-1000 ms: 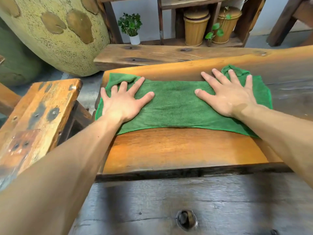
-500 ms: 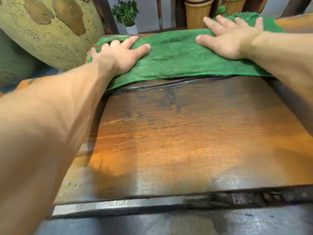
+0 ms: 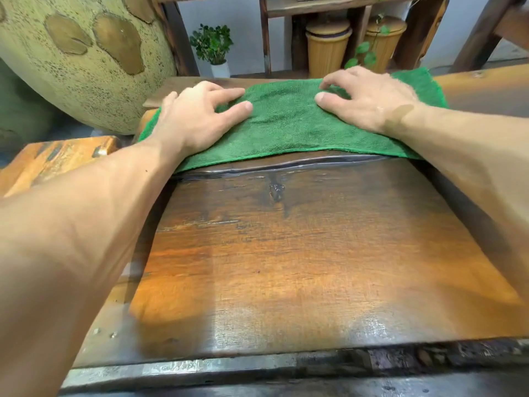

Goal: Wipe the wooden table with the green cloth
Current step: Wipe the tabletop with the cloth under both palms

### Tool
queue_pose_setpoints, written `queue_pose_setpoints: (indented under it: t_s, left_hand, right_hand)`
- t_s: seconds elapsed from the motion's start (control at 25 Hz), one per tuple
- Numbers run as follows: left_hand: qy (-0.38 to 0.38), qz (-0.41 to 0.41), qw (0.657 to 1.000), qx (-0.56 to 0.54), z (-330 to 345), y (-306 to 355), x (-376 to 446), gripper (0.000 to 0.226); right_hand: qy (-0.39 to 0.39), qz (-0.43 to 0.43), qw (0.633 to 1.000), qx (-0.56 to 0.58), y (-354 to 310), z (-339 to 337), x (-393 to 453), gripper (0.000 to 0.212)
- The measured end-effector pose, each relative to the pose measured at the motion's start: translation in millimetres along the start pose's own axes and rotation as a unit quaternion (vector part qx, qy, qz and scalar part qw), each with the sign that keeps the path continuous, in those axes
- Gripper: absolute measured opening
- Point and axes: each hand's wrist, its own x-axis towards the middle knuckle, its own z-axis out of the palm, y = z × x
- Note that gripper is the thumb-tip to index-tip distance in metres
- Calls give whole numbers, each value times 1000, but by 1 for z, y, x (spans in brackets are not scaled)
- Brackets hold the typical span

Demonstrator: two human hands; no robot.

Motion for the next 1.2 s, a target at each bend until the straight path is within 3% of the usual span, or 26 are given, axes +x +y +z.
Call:
queue_pose_setpoints:
  t_s: [0.12,0.2,0.64,1.2]
  left_hand:
    - [-115,3,992,48,-2,5,-1,87]
    - [-139,-12,988,70,-2,8,-2,82]
    - [-133,-29,983,121,-2,26,-63,74]
    - [-195,-55,971,128,-33,106,-323,87]
  right_hand:
    - [-88,28,994,-54,1,0,1,76]
    - [-109,51,991,-64,2,0,-1,81]
    - [-117,35,989,-79,-5,-1,-58,85]
    - [-149,18,986,-73,-43,-14,-323,87]
